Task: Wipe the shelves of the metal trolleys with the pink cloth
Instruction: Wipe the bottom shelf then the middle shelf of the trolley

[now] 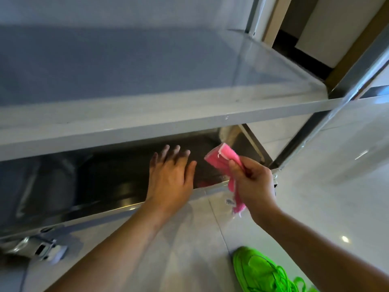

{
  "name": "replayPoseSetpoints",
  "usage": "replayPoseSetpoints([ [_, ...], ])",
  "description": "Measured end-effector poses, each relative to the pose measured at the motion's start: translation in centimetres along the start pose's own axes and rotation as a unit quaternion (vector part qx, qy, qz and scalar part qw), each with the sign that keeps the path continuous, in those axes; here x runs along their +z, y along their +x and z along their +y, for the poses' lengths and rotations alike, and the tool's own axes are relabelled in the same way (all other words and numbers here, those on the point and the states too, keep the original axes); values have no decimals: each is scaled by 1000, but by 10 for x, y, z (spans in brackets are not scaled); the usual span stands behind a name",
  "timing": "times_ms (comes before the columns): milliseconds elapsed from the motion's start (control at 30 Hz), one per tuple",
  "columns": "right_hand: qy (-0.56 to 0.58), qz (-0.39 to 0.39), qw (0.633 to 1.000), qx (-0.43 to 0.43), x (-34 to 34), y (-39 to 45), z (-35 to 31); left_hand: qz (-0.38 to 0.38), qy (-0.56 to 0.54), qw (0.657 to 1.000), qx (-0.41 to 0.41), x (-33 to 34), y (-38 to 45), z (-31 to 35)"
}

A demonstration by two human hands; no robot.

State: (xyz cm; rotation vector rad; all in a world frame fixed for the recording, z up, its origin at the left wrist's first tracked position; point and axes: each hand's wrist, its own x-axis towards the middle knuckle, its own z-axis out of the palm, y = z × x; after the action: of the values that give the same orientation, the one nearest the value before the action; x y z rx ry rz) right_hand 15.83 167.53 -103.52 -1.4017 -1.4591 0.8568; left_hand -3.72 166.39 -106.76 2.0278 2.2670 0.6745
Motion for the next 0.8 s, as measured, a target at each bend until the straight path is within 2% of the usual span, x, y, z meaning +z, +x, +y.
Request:
replayPoseSetpoints([
  [133,109,139,977,-121,-26,-32,-50,-18,7,1000,8,-12,1,5],
  [233,142,251,931,-224,-47,-43,-79,-26,0,999,29,-17,3,12],
  [333,127,300,890,-319,-51,-24,-100,-12,-7,999,40,-24,4,13],
  [400,112,291,894,-320,-36,-6,-100,2,-6,1000,29,-30,3,6],
  [567,116,180,946,-243,41,-16,-86,4,15,1000,-4,-50,-11,-28],
  [667,96,172,949,-246,77,-27,-87,45,20,999,-4,-62,-23,-54],
  [800,119,146,948,-258,110,-52,-102,59,29,997,-28,-78,-44,-87],
])
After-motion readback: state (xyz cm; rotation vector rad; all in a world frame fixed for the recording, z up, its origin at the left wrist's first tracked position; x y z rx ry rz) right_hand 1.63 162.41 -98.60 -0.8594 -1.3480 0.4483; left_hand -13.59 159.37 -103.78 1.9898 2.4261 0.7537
